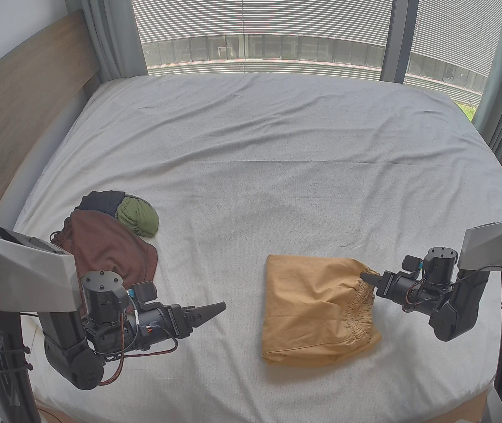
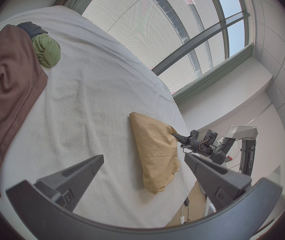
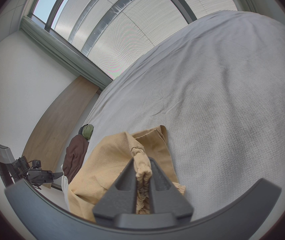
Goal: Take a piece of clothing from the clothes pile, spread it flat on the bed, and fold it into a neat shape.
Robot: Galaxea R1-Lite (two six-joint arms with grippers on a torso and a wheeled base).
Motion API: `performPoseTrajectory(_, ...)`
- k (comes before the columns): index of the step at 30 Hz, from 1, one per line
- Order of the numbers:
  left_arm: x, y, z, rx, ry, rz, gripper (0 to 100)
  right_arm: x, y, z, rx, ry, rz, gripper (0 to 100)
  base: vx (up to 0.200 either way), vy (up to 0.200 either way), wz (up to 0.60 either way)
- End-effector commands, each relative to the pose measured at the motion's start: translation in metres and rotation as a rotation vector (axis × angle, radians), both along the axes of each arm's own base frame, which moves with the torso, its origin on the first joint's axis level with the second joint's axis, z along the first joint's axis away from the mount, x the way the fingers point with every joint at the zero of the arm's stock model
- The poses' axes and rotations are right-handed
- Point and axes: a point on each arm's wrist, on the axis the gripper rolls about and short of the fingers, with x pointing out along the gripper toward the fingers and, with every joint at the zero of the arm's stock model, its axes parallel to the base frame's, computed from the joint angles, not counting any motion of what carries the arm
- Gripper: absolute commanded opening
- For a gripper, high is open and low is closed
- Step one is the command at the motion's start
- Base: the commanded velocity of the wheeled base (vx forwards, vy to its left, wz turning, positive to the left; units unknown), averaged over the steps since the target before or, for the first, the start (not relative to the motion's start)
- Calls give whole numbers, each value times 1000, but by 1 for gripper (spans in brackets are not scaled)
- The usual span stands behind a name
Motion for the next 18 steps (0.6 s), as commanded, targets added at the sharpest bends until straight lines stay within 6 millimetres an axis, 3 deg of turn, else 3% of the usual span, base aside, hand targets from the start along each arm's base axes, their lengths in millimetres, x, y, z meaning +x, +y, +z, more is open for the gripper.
performPoseTrajectory(1,0,0,-1,0,3,1,100,0,0,2,-5,-15,2,100,0,0,0)
performPoseTrajectory(4,0,0,-1,0,5,1,100,-2,-1,7,-18,-30,6,100,0,0,0)
performPoseTrajectory(10,0,0,-2,1,8,-1,100,-29,2,45,-41,-84,38,100,0,0,0)
performPoseTrajectory(18,1,0,-5,5,14,0,100,-54,2,44,-171,-68,105,100,0,0,0)
